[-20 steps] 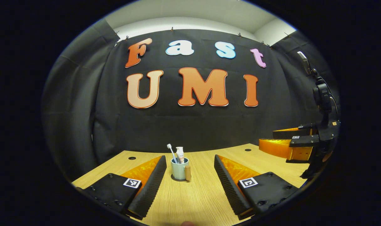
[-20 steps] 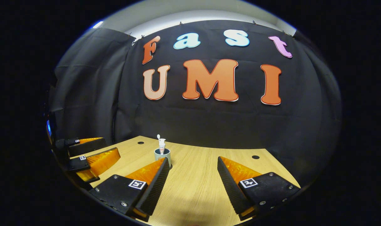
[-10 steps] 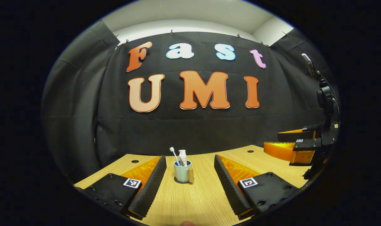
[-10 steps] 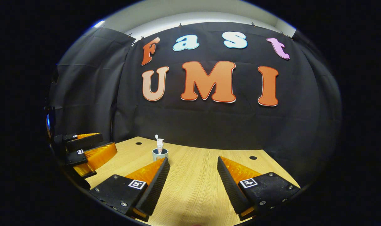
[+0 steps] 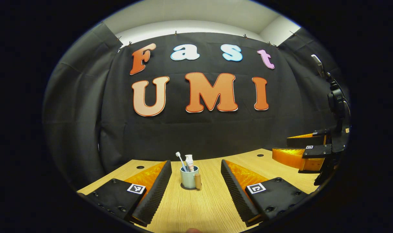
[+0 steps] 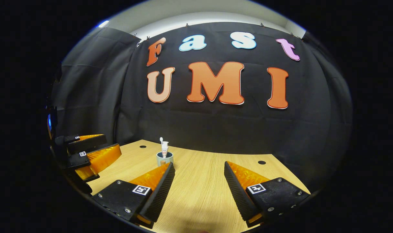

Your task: Put the toothbrush and toothpaste on the desktop into the cup, then pick up the cup and place it on the coaster on the desktop.

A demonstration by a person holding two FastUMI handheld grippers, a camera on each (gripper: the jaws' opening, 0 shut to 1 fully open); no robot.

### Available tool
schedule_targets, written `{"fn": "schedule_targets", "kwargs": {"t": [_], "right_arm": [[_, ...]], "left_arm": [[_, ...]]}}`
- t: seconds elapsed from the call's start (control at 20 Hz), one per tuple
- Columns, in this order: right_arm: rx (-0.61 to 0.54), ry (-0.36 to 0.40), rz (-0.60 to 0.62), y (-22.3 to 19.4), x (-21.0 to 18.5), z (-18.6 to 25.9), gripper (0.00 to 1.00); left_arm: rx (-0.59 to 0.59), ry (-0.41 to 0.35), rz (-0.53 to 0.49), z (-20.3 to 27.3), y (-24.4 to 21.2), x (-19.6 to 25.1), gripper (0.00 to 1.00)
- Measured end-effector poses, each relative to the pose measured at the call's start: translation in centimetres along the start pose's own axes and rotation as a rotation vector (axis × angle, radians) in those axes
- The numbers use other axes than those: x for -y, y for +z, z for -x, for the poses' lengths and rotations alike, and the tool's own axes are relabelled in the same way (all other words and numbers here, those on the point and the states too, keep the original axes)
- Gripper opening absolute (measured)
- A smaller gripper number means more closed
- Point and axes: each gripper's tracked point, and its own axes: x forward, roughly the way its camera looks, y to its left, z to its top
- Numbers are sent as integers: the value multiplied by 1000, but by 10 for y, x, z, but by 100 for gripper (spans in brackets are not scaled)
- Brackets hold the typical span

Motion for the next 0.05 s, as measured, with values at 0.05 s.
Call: {"fn": "schedule_targets", "kwargs": {"t": [0.05], "right_arm": [[-2,-1,-7,-1,0,0,93]], "left_arm": [[1,-1,-1,-1,0,0,98]]}}
